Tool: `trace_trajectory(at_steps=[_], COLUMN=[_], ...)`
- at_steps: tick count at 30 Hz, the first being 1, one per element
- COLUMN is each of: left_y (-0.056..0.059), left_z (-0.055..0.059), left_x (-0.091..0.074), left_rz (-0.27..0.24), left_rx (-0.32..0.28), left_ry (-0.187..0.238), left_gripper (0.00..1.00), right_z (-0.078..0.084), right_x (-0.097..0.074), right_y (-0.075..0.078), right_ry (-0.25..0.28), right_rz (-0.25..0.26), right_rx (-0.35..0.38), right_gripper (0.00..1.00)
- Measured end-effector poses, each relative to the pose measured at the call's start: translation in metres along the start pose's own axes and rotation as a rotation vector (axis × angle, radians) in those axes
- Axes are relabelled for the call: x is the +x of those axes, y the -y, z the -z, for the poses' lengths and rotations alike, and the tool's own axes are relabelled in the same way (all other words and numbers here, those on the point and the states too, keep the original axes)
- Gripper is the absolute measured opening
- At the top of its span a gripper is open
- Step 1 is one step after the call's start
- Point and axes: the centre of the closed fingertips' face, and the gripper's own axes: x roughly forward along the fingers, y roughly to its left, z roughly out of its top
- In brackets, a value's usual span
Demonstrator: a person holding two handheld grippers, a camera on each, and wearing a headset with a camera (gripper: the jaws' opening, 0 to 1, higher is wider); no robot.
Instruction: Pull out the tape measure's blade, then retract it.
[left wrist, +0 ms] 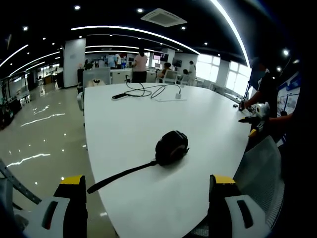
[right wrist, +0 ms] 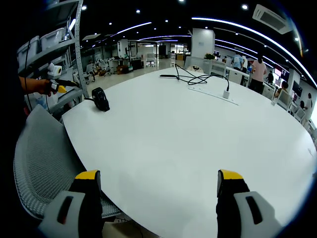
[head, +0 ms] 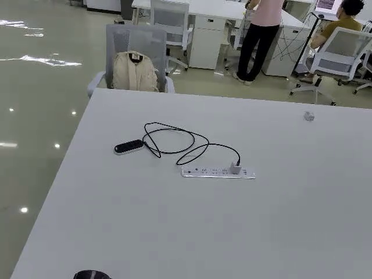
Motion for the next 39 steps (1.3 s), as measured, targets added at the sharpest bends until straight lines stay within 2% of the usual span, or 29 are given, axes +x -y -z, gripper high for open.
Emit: trace_trajectory(at_steps=[23, 33, 39], left_y=[0.001, -0.004, -0.002], left_z=[0.006, 0.007, 0.010], left_x=[-0.002, -0.005, -0.005], left_rz=[-0.006, -0.010, -0.005], left_rx=[-0.011, -0.010, -0.006], left_ry=[-0.004, -0.009, -0.022], left_gripper=[1.00, 1.00, 1.00], right_z=[0.007, 0.010, 0.011], right_x=[0.002, -0.001, -0.003], right_y=[-0.007, -0.004, -0.007], right_ry=[-0.020, -0.029, -0.031], right_rz=[-0.018, -0.004, -0.008], right_rx=[0.013, 0.016, 0.008], right_gripper=[1.00, 1.00, 1.00])
